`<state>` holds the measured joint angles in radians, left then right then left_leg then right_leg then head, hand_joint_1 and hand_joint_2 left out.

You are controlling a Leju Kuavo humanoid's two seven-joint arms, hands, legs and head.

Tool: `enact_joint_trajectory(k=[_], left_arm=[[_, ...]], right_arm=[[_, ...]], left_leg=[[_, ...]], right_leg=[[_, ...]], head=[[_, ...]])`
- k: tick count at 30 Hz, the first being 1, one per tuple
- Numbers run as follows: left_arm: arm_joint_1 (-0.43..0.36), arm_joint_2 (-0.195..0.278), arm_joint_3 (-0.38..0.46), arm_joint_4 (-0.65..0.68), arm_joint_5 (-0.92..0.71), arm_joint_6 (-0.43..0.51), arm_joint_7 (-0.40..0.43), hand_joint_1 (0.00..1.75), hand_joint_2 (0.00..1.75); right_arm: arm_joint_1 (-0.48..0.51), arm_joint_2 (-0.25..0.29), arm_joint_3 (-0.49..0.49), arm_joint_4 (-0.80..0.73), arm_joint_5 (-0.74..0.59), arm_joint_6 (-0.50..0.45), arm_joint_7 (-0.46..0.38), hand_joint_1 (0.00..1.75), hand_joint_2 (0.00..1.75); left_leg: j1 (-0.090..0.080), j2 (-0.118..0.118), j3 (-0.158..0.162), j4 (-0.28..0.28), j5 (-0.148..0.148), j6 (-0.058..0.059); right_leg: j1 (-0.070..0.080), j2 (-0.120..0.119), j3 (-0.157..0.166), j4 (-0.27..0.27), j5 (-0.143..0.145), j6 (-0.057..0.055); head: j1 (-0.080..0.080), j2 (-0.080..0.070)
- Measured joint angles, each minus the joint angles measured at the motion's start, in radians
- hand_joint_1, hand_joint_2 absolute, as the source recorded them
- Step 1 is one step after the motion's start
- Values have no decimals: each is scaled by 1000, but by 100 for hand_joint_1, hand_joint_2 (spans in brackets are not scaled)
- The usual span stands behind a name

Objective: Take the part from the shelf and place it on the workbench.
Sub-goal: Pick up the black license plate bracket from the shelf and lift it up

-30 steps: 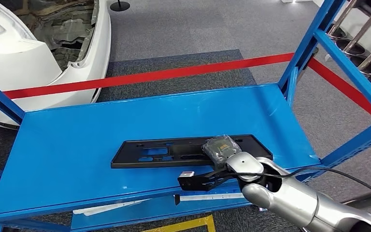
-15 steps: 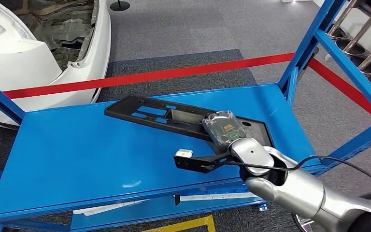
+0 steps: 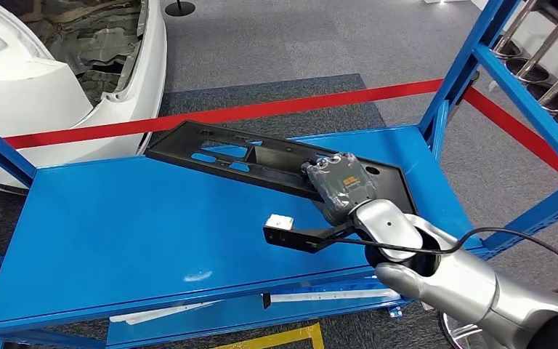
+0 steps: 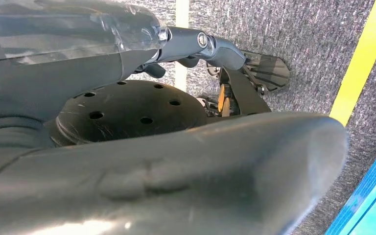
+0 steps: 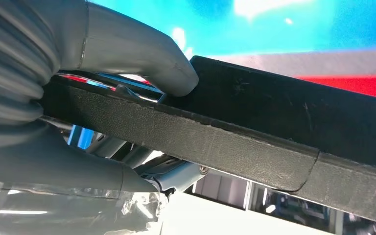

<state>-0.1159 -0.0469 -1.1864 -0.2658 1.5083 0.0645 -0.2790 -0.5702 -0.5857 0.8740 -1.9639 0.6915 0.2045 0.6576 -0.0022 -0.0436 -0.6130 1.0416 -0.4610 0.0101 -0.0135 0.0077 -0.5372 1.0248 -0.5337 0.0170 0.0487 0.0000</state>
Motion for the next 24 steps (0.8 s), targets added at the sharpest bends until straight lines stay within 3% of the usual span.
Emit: enact_joint_trajectory(k=[4, 9, 11, 13, 15, 17, 18, 19, 20, 22, 23, 24], left_arm=[[1, 0, 0, 0, 1, 8, -3, 0, 0], [1, -1, 0, 0, 5, 27, -8, 0, 0], [1, -1, 0, 0, 9, 30, -10, 0, 0], [1, -3, 0, 0, 10, 32, -11, 0, 0], [0, -4, 0, 0, 11, 33, -13, 0, 0], [0, -4, 0, 0, 11, 34, -14, 0, 0], [1, -4, 0, 0, 11, 34, -14, 0, 0], [1, -4, 0, 0, 11, 34, -14, 0, 0], [1, -4, 0, 0, 11, 34, -14, 0, 0], [-1, -3, 0, 1, 11, 34, -14, 0, 0], [-1, -3, 1, 1, 11, 34, -14, 0, 0], [-2, -3, 1, 2, 11, 34, -14, 0, 0]], right_arm=[[33, -4, -33, -8, 75, -224, -76, 175, 175], [120, -2, -133, -43, 159, -628, -148, 175, 175], [151, 2, -171, -52, 154, -727, -169, 175, 175], [175, 5, -200, -56, 149, -769, -186, 175, 175], [191, 7, -223, -58, 148, -785, -197, 175, 175], [205, 11, -240, -58, 148, -791, -200, 175, 175], [214, 12, -247, -58, 147, -791, -201, 175, 175], [220, 13, -252, -58, 147, -791, -201, 175, 175], [224, 14, -257, -58, 147, -791, -201, 175, 175], [227, 17, -267, -58, 147, -791, -201, 175, 175], [229, 19, -272, -58, 146, -792, -201, 175, 175], [231, 21, -276, -58, 146, -792, -201, 175, 175]], left_leg=[[0, 0, 0, 0, 0, 0], [0, 0, -1, 0, -2, 0], [-2, 1, 5, -7, 1, 10], [4, 5, 25, -39, 16, 20], [12, 11, 37, -67, 31, 22], [15, 14, 35, -68, 34, 21], [18, 15, 32, -65, 33, 19], [22, 15, 28, -60, 32, 14], [28, 15, 23, -52, 30, 7], [39, 13, 8, -27, 21, -15], [41, 11, 1, -15, 18, -26], [40, 8, -6, -4, 17, -36]], right_leg=[[0, 0, 0, 0, 0, 0], [0, 0, 0, -1, -1, 1], [-2, 0, 6, -12, 5, 8], [-2, 0, 13, -11, -3, 15], [-4, -1, -16, 61, -55, 18], [-11, -1, -71, 179, -112, 28], [-17, -2, -87, 215, -118, 35], [-23, -2, -87, 216, -104, 43], [-31, -3, -69, 181, -73, 53], [-43, 1, -14, 68, -19, 75], [-44, 7, 0, 35, -3, 76], [-43, 13, 3, 22, -2, 70]], head=[[0, 0], [0, 0], [-1, 0], [1, 0], [8, 0], [13, 0], [14, 0], [14, 0], [14, 0], [17, 0], [23, 0], [25, 0]])
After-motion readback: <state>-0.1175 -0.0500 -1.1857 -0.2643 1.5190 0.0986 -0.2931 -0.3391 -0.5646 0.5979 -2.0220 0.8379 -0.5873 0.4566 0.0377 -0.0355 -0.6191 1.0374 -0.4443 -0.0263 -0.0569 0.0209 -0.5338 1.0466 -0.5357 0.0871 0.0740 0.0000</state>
